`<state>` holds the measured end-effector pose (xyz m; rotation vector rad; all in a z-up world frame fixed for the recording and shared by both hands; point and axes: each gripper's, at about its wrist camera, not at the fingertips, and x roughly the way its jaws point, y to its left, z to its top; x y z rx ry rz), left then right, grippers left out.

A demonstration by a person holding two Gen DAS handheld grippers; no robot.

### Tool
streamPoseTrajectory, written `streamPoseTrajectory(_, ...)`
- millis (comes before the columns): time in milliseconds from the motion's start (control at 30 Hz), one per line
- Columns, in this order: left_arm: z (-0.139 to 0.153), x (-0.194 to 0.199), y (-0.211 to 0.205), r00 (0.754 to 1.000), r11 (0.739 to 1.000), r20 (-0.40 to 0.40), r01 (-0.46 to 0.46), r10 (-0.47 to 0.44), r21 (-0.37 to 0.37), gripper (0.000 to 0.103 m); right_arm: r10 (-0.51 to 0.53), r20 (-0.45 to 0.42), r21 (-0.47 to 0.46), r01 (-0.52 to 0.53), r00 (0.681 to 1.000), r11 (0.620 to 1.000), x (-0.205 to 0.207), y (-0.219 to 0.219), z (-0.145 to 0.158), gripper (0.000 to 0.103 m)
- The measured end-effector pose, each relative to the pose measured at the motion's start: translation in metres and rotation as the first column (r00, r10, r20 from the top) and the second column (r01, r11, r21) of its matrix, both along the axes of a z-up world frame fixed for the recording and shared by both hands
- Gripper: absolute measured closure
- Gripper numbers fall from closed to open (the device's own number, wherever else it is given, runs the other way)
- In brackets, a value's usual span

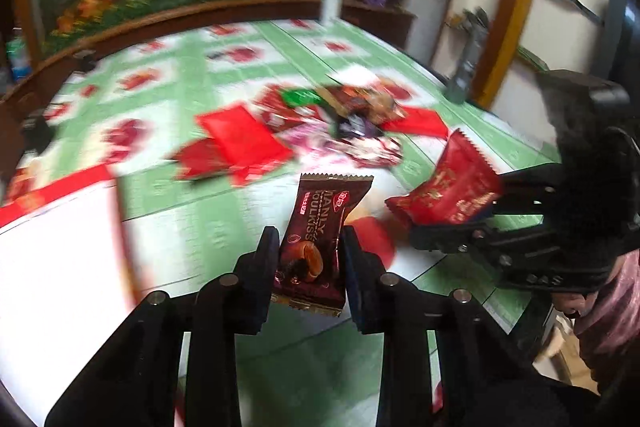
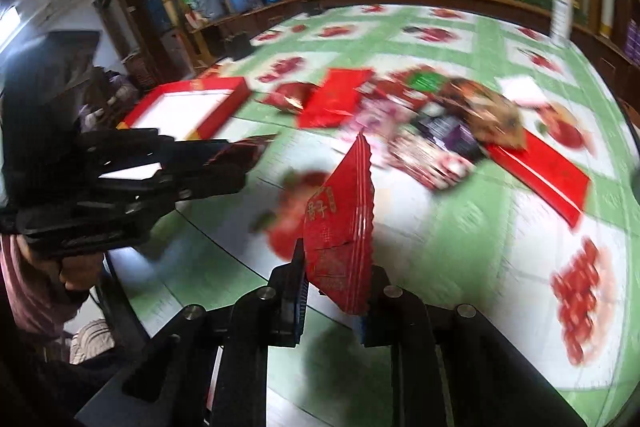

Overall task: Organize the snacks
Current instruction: 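Lift both held packets and carry them over the white tray, then open both tools to drop the packets into the white tray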

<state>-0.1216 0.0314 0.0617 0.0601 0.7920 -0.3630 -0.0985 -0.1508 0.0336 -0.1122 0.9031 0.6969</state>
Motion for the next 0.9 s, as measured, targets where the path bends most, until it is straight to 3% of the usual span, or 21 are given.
streamPoseTrajectory(200,0.008,-0.032,0.073,0.978,0.978,-0.003,-0.208,0.208,0.008,0.074,0.14,0.017,0.013,-0.14,0.99,0.99,-0.004,0.069,0.01,0.085)
streamPoseTrajectory(433,-0.002,-0.058,0.155,0.896,0.894,-0.023,-0.441,0.443,0.077,0.074,0.309,-0.008,0.059,-0.308,0.951,0.949,-0.021,0.158,0.008,0.085)
streamPoseTrajectory(567,-0.012,-0.062,0.172,0.865,0.862,-0.031,-0.496,0.502,0.104,0.074,0.384,-0.03,0.042,-0.383,0.923,0.923,-0.036,0.205,0.002,0.085)
streamPoseTrajectory(733,-0.019,-0.068,0.183,0.836,0.828,-0.025,-0.538,0.548,0.158,0.074,0.432,-0.096,0.032,-0.431,0.897,0.902,-0.046,0.234,-0.006,0.078)
streamPoseTrajectory(833,-0.021,-0.068,0.187,0.807,0.796,-0.021,-0.578,0.59,0.18,0.066,0.444,-0.081,0.025,-0.444,0.892,0.896,-0.048,0.233,-0.002,0.059)
streamPoseTrajectory(900,-0.02,-0.069,0.194,0.799,0.791,-0.021,-0.591,0.601,0.161,0.063,0.425,-0.043,0.043,-0.423,0.904,0.905,-0.045,0.219,0.004,0.056)
